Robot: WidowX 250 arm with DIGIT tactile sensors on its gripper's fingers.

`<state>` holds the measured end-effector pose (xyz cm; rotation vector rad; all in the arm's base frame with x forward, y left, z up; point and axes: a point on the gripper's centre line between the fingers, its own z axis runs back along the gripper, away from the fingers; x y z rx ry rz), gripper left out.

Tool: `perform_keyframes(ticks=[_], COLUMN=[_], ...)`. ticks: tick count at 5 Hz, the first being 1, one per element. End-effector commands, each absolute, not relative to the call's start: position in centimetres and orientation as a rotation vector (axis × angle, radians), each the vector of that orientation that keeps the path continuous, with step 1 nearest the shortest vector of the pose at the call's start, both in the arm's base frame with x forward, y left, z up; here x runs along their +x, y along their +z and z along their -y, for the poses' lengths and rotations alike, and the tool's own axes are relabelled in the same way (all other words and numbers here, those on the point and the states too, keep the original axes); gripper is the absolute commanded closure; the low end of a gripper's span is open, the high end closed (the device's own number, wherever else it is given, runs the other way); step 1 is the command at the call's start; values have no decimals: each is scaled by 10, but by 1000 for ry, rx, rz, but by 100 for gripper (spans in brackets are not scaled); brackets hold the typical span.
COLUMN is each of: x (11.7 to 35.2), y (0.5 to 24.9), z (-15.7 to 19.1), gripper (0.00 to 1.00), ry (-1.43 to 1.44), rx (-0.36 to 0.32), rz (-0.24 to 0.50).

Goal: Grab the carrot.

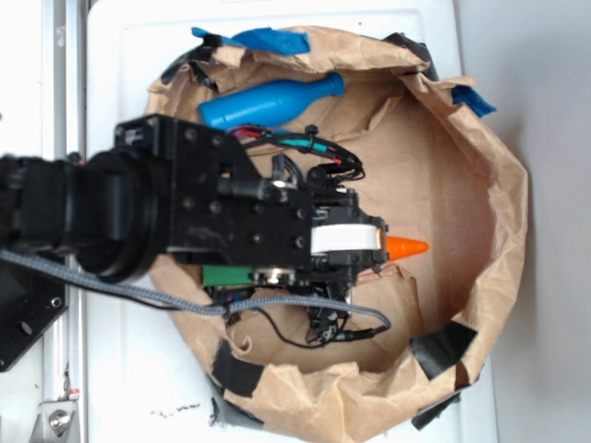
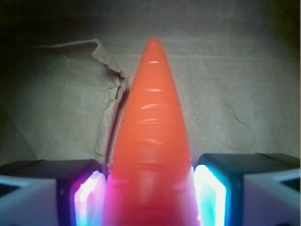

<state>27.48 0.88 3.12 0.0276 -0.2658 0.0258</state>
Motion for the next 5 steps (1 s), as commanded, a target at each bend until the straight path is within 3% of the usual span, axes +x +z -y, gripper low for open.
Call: perform_keyframes(ticks=[1,2,3,4,5], x=[273,266,254,246,245], y=[122,156,188,206,207], z=[-15,-27,-30,-26,-22], gripper=[100,100,100,100,100], ry=[74,103,127,130,118], rx=[27,19,5,-46,-48], rz=[221,171,203,215,218])
